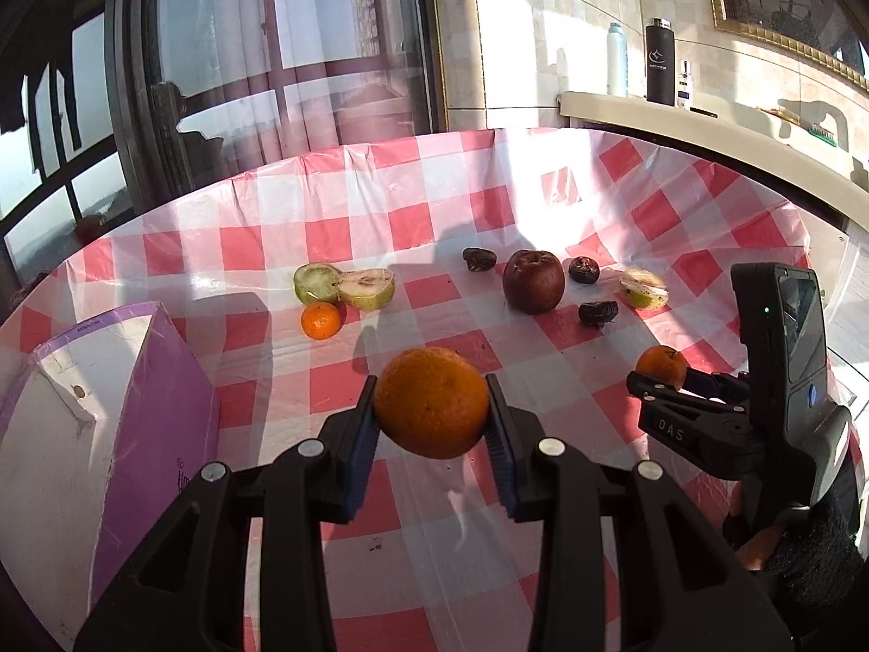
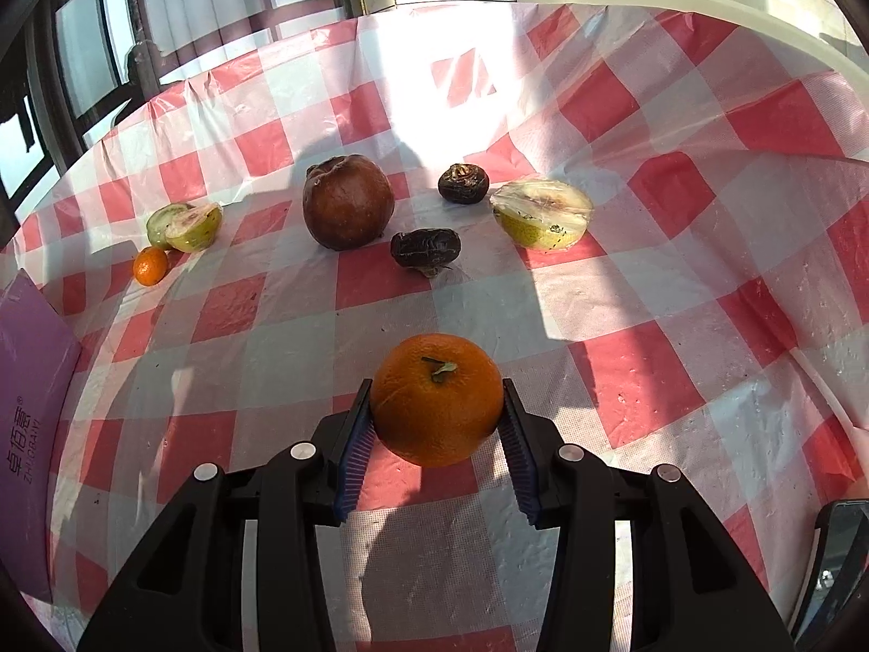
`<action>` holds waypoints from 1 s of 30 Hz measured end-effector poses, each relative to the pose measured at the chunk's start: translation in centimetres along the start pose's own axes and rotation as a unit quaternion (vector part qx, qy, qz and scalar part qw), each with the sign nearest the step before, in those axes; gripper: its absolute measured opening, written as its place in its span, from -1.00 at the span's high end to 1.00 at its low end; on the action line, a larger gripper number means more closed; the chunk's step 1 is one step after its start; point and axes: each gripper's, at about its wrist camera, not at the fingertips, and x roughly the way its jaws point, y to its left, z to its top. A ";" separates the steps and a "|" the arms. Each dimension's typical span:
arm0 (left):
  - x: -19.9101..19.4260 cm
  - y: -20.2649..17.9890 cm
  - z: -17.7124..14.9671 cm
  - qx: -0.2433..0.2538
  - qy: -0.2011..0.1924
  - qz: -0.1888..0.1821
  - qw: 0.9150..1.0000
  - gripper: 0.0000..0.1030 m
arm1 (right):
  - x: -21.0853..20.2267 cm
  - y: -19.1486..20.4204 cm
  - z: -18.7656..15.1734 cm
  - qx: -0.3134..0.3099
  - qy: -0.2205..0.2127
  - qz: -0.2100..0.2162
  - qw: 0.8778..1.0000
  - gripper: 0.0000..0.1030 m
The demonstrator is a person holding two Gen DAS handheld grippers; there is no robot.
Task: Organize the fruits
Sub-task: 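Carry both held oranges over the white purple-rimmed box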
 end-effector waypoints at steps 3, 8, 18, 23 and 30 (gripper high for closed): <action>-2.7 1.8 0.1 -0.007 -0.015 0.013 1.000 0.29 | -1.2 1.1 -0.5 -0.007 -0.014 0.022 1.000 0.14; -6.4 6.1 0.2 -0.027 -0.029 0.041 0.998 0.29 | -4.4 6.5 -1.3 -0.016 -0.022 0.110 0.994 0.14; -11.6 19.6 -3.7 -0.160 -0.035 0.137 0.977 0.29 | -13.4 22.2 -0.7 -0.148 -0.071 0.261 0.951 0.14; -11.9 24.9 -6.1 -0.195 -0.003 0.167 0.966 0.29 | -14.0 28.7 -2.4 -0.202 -0.057 0.285 0.935 0.14; -9.9 27.5 -9.1 -0.188 0.060 0.165 0.966 0.28 | -12.5 36.0 -6.7 -0.339 0.016 0.244 0.909 0.14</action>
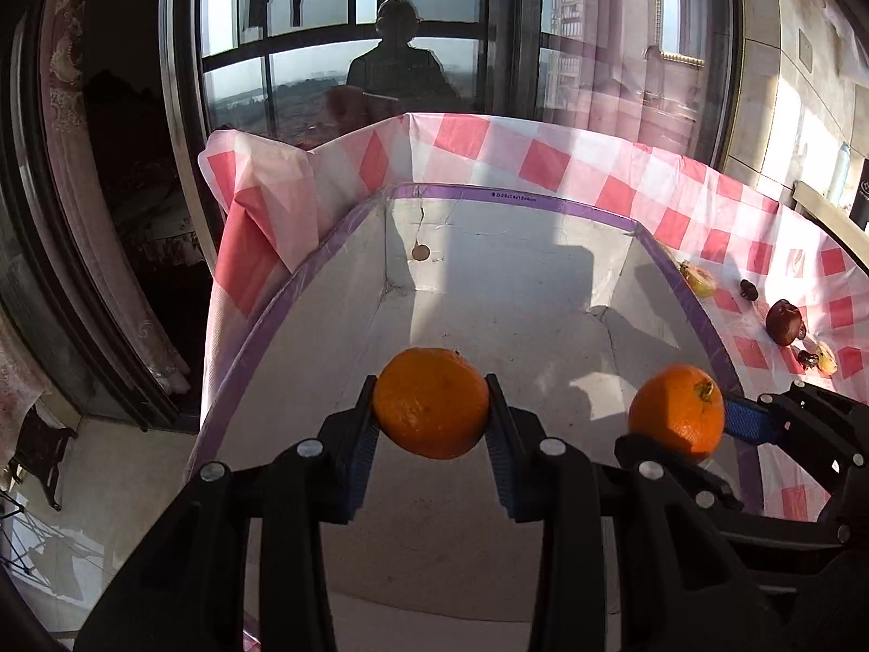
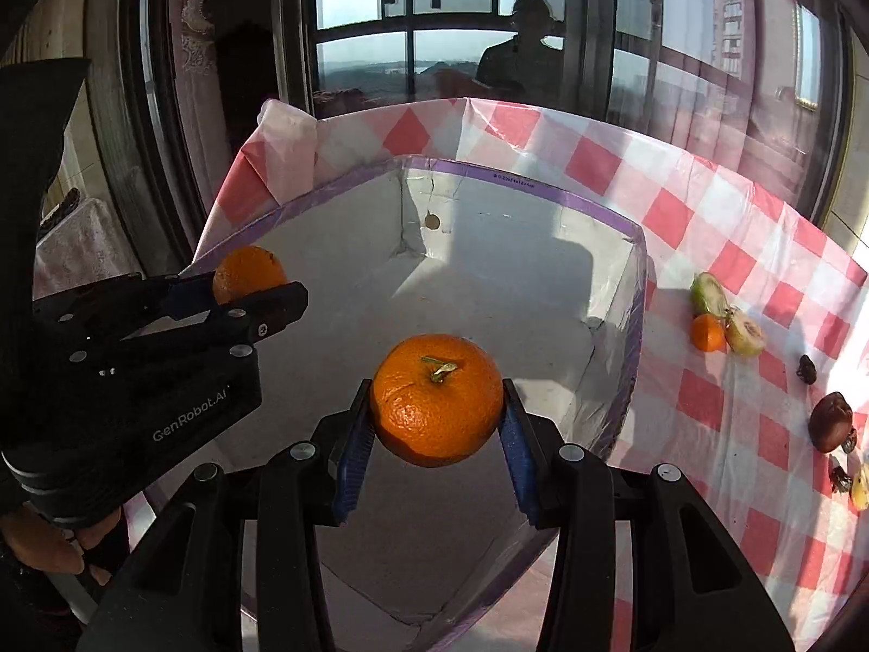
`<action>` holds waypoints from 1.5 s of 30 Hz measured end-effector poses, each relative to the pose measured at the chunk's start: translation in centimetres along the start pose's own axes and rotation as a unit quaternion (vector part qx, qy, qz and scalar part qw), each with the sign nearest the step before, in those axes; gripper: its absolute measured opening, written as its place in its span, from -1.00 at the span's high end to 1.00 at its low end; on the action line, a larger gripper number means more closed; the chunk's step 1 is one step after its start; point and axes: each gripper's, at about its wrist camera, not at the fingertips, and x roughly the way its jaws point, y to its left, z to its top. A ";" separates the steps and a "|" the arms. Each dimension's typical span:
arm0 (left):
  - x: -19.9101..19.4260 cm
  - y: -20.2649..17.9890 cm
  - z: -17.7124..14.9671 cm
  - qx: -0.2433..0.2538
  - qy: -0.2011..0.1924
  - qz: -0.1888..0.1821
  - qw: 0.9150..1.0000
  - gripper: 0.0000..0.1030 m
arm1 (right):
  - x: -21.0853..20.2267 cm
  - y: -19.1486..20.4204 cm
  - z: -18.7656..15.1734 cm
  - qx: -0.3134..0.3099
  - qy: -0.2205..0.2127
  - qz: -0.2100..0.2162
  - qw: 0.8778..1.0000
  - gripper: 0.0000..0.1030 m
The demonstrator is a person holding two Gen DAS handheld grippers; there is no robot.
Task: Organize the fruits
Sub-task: 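Carry both held oranges over the white purple-rimmed box, then open both tools to drop the oranges into the box, then move both open tools back over the fruit on the table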
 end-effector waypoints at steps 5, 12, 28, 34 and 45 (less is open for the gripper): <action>2.3 0.0 -0.8 0.017 0.039 -0.021 0.999 0.26 | 2.6 1.9 -0.7 -0.069 0.072 -0.052 0.994 0.13; 4.3 -0.6 -1.2 0.053 0.124 -0.070 0.988 0.23 | 4.2 1.9 -0.5 -0.095 0.131 -0.074 0.984 0.02; 3.0 1.0 -3.1 0.031 0.117 -0.036 0.992 0.20 | 1.7 3.5 -2.0 -0.088 0.092 -0.016 0.992 -0.54; 1.0 1.2 -3.9 0.034 0.132 -0.016 0.991 -0.13 | -0.7 3.6 -3.4 -0.083 0.056 0.003 0.995 -0.64; -9.5 -9.1 -0.4 0.086 -0.109 -0.100 0.985 -0.96 | -11.1 -8.3 -7.9 0.067 -0.185 -0.024 0.980 -0.67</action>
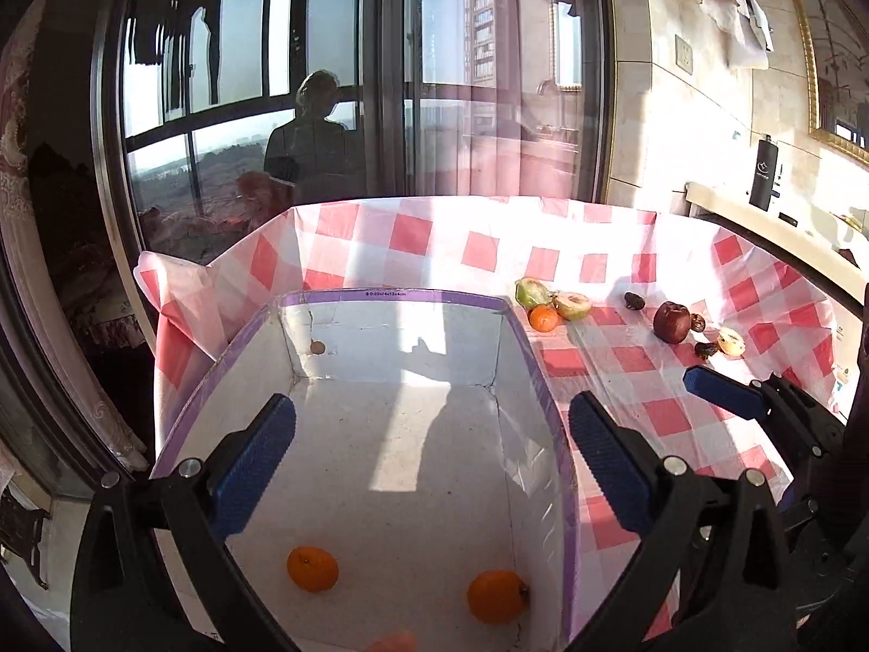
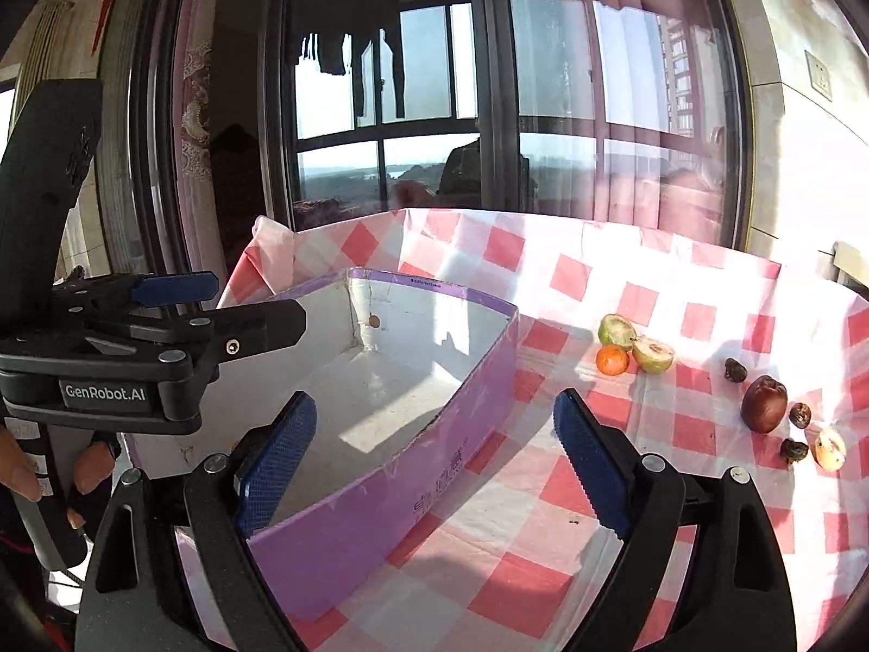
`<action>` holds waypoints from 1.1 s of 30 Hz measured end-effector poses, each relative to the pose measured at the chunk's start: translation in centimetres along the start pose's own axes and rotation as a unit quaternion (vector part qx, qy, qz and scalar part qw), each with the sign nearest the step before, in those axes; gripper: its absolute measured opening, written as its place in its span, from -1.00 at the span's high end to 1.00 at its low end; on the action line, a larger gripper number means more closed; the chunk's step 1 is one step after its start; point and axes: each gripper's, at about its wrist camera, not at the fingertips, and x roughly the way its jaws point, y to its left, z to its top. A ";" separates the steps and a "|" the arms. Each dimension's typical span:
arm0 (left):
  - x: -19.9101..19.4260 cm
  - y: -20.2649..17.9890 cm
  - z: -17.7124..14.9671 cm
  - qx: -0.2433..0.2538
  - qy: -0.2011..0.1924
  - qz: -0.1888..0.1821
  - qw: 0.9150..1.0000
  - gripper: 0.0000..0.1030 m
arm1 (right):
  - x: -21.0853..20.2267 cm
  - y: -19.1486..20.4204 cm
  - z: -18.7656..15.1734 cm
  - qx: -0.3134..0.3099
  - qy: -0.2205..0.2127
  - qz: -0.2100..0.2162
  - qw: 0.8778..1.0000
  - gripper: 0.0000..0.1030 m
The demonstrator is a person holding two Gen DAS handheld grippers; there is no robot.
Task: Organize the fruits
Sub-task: 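Move both open tools back over the fruit on the table, then grasp the cut pear half with the right tool and lift it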
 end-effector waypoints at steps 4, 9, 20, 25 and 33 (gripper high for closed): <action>1.9 -8.5 0.2 0.057 -0.023 -0.045 0.997 -0.96 | -1.5 -7.6 -2.6 0.078 0.008 -0.085 0.993 -0.90; 10.7 -15.8 -1.8 0.045 0.067 -0.106 0.991 -0.96 | -3.1 -17.1 -6.9 0.165 0.049 -0.213 0.962 -0.90; 23.6 -20.2 -5.3 -0.023 0.175 -0.137 0.975 -0.96 | -1.6 -30.4 -10.8 0.264 0.127 -0.325 0.899 -0.90; 23.6 -17.6 -5.6 -0.109 0.163 -0.205 0.959 -0.96 | 1.9 -34.3 -9.4 0.261 0.151 -0.335 0.893 -0.90; 23.8 -17.2 -5.6 -0.132 0.161 -0.205 0.956 -0.96 | 6.5 -38.8 -7.9 0.263 0.192 -0.349 0.879 -0.68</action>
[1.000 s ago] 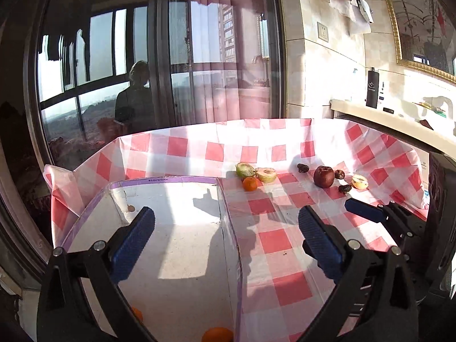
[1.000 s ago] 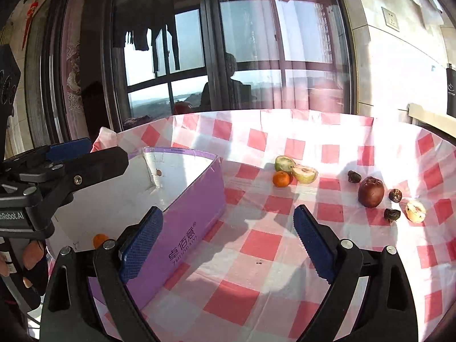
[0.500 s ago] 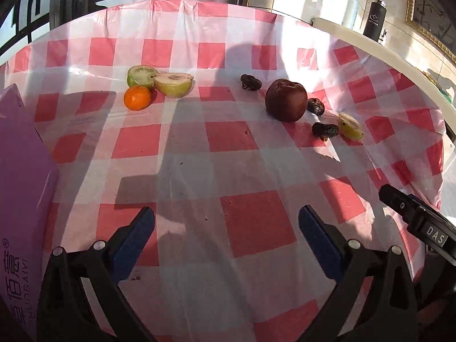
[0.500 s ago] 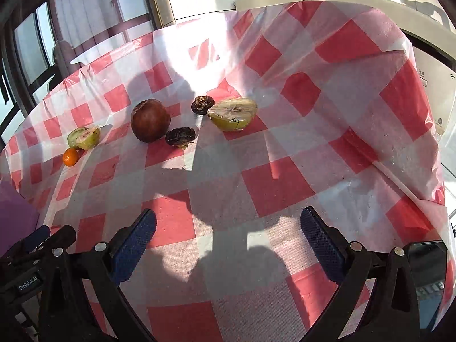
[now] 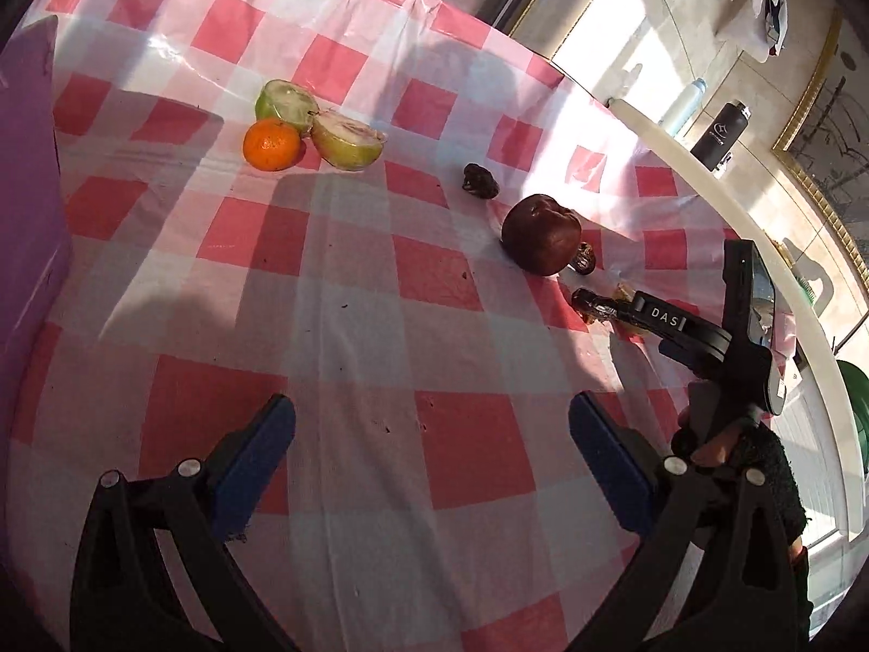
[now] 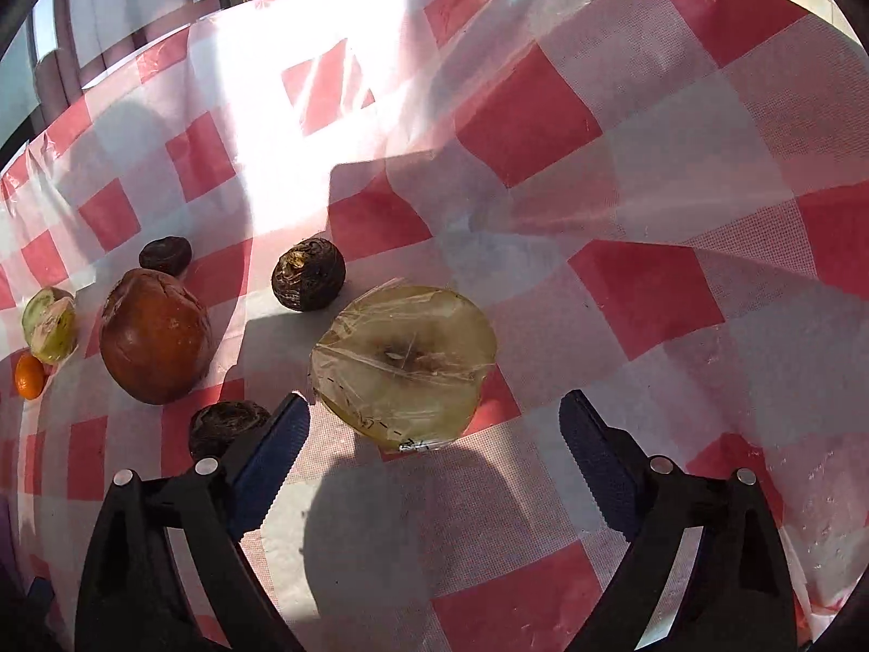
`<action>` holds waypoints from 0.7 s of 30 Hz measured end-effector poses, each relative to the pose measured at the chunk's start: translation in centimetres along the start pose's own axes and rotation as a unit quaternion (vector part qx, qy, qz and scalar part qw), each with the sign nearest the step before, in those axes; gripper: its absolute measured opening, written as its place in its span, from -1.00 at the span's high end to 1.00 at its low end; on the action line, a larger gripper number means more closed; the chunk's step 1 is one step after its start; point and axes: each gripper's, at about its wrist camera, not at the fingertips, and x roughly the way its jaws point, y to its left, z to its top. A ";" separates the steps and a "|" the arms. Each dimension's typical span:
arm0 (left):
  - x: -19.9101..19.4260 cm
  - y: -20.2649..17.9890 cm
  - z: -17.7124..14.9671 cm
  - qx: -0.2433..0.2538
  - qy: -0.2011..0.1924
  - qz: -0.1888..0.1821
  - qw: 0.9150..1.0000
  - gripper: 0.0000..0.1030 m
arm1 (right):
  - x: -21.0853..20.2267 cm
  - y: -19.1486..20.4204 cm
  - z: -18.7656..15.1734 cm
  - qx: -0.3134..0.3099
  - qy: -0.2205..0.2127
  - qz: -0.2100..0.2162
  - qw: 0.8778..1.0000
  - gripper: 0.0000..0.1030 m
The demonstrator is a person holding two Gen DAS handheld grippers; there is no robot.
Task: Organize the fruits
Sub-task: 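Grasp the cut pear half with the right tool and lift it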
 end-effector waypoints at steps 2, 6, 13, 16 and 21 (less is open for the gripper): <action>0.1 -0.6 -0.1 0.016 -0.001 0.008 1.000 -0.96 | 0.7 0.3 0.6 -0.005 0.007 -0.004 1.000 -0.60; 0.3 -1.5 -0.2 0.043 0.002 0.015 0.999 -0.96 | 1.4 0.7 1.2 -0.017 0.012 -0.006 1.000 -0.45; 0.2 -1.7 -0.3 0.053 0.005 0.012 0.999 -0.96 | -2.6 -1.0 -2.3 0.028 -0.029 0.029 0.999 -0.21; 0.4 -3.0 -0.5 0.084 0.005 0.022 0.996 -0.96 | -5.0 -3.2 -4.5 0.080 -0.066 0.059 0.993 -0.21; 3.5 -6.7 0.2 0.128 0.017 0.032 0.991 -0.96 | -7.3 -7.3 -6.1 0.191 -0.138 0.094 0.967 -0.22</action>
